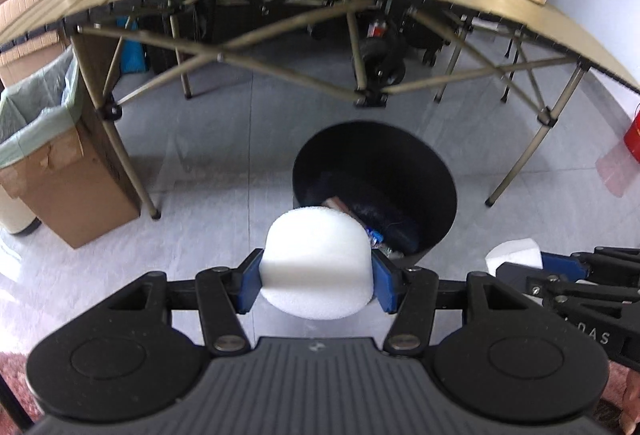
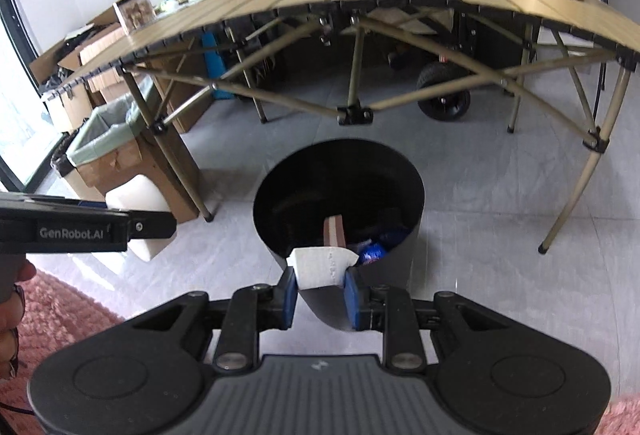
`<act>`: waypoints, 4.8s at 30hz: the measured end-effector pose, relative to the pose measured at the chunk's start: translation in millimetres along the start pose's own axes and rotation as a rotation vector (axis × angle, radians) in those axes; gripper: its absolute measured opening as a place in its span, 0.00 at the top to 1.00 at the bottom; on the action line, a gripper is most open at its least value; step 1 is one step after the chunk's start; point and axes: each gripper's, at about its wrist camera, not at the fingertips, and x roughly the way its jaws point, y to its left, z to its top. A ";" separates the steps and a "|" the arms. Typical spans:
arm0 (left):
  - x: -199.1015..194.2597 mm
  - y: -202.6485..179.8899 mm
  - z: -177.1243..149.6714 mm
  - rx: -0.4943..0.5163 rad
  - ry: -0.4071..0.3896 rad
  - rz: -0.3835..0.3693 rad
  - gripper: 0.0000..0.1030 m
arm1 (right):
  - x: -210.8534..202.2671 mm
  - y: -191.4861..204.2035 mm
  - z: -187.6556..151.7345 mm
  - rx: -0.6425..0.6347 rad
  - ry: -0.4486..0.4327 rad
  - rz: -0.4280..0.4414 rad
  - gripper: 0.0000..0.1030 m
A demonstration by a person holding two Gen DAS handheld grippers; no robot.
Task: Collect trash
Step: 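Lower the right tool into the bin and open it to drop the paper card, then lower the left tool holding the white foam piece into the bin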
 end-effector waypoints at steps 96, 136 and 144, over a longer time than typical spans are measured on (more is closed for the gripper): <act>69.6 5.4 53.6 -0.052 0.031 0.017 0.46 | 125.1 -41.3 100.1 0.086 0.082 -0.091 0.00; 174.7 -103.0 82.0 0.024 0.195 -0.021 0.46 | 55.7 -153.7 81.5 0.289 -0.015 -0.305 0.00; 198.7 -104.7 78.5 -0.010 0.255 0.019 0.46 | 62.6 -155.7 80.7 0.300 0.001 -0.315 0.00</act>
